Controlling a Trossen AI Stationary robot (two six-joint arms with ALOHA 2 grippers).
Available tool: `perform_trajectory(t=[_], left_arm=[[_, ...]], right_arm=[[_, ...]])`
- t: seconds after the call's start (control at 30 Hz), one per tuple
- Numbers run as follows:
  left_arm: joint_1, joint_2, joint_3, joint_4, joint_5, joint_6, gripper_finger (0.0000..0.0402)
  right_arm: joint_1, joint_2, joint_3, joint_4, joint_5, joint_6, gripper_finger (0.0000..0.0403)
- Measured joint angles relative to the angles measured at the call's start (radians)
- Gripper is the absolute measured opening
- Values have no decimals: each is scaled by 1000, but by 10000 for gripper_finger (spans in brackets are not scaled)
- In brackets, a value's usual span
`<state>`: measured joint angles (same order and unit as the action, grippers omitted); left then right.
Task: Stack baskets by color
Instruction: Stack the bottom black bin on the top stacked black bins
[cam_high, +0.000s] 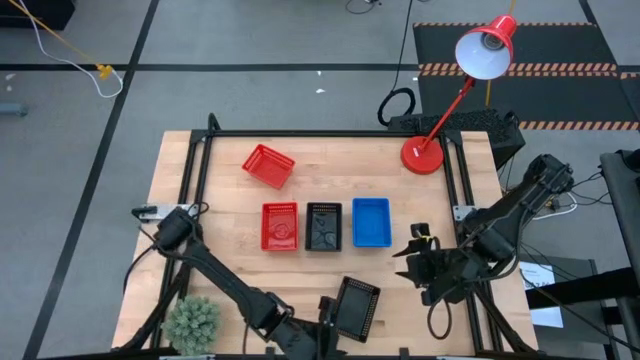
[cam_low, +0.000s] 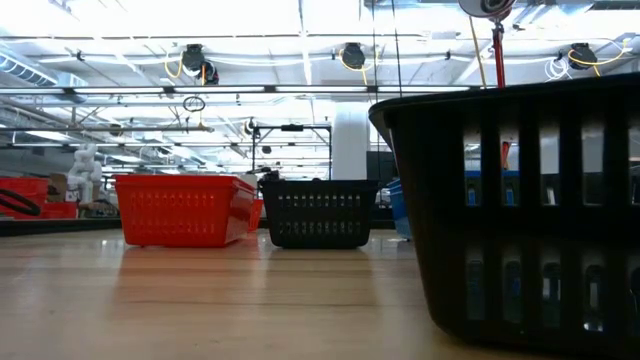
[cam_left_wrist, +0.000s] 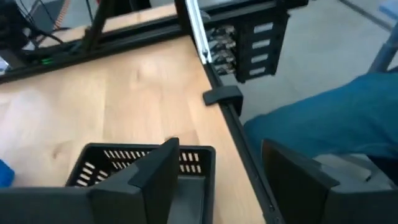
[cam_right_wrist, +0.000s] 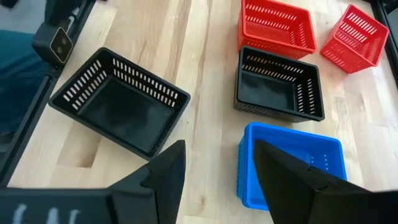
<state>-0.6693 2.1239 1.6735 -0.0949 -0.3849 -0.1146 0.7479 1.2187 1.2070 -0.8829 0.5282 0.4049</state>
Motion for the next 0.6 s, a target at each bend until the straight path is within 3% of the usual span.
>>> perform_trajectory(t=[0.27, 0.6], left_arm=[[17, 102, 111, -81, 64, -34, 212], [42, 166, 135, -196, 75, -116, 191]], right_arm=[[0, -40, -37, 46, 0, 2, 180], [0, -41, -37, 49, -1, 2, 180]])
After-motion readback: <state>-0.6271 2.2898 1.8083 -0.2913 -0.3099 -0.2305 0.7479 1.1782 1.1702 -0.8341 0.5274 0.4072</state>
